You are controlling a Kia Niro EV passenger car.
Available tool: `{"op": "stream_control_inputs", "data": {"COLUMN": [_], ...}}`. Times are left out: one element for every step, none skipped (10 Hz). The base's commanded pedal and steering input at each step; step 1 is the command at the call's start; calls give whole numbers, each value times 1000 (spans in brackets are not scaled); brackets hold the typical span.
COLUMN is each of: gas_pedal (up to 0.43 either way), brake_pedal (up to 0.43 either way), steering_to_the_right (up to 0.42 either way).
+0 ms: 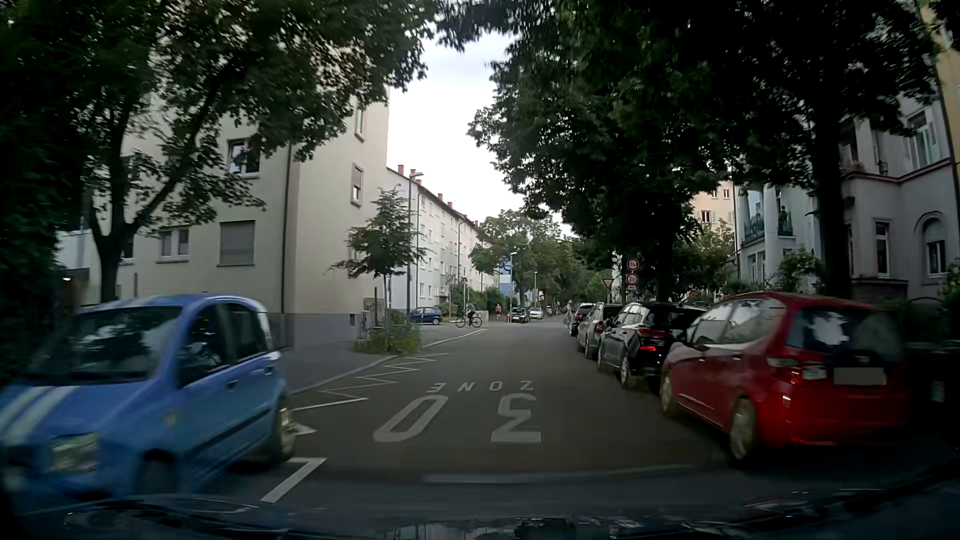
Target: Follow the waypoints while adhering to traffic rules and regulations
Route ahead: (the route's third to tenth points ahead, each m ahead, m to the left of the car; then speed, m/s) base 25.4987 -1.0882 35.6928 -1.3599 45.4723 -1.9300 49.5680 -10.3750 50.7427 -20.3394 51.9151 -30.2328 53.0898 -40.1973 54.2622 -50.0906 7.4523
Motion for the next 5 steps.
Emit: {"op": "stream_control_inputs", "data": {"gas_pedal": [47, 47, 47, 47, 47], "brake_pedal": [0, 0, 0, 0, 0], "steering_to_the_right": [18, 17, 16, 16, 16]}}
